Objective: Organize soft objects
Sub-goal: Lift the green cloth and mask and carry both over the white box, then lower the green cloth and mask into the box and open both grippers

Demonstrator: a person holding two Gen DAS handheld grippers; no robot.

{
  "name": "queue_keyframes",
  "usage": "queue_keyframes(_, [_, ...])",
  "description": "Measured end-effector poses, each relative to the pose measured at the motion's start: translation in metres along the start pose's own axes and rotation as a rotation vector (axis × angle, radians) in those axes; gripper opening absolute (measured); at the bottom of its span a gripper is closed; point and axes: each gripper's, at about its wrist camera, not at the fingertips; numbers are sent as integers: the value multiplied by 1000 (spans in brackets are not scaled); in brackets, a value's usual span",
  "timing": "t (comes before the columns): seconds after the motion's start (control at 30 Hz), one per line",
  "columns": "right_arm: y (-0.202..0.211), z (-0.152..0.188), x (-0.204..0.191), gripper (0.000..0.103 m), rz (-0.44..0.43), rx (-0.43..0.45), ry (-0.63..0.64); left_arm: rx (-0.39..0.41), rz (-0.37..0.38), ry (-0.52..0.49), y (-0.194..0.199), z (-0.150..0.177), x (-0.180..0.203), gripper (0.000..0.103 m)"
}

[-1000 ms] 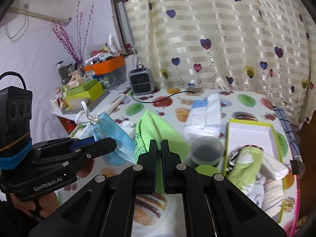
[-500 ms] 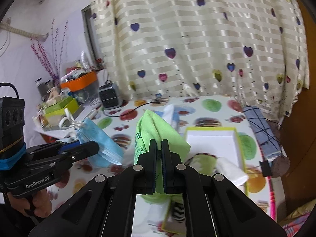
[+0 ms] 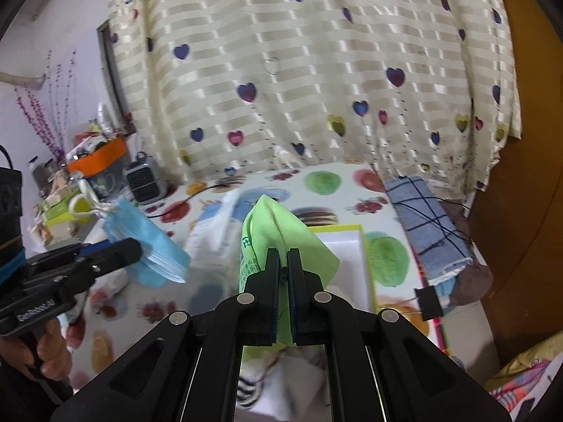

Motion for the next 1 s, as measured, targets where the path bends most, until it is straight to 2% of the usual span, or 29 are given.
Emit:
queue_keyframes(0.4, [-62, 11, 40, 5, 47, -115, -49, -52, 0, -16, -39, -4, -6, 16])
queue_keyframes(0.63, [-91, 22, 48, 6, 30, -202, -66, -72, 3, -32, -54, -9, -1, 16])
queue_keyframes(0.77, [-89, 26, 51, 18, 38, -197, -66, -83, 8, -44, -63, -11, 4, 16])
queue_keyframes(0.87, [-75, 23, 53, 39, 27, -147, -73, -93, 10, -52, -72, -13, 8, 16])
queue_keyframes(1.0, [-60, 19, 52, 42, 17, -103, -87, -117, 0, -59, -86, -13, 9, 16])
Point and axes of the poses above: each gripper's, at about its wrist camera, not at the fingertips, and y roughly against the way its jaws point, x to its right, z to its underside, and after that the axes turned 1 degree about z, right-handed
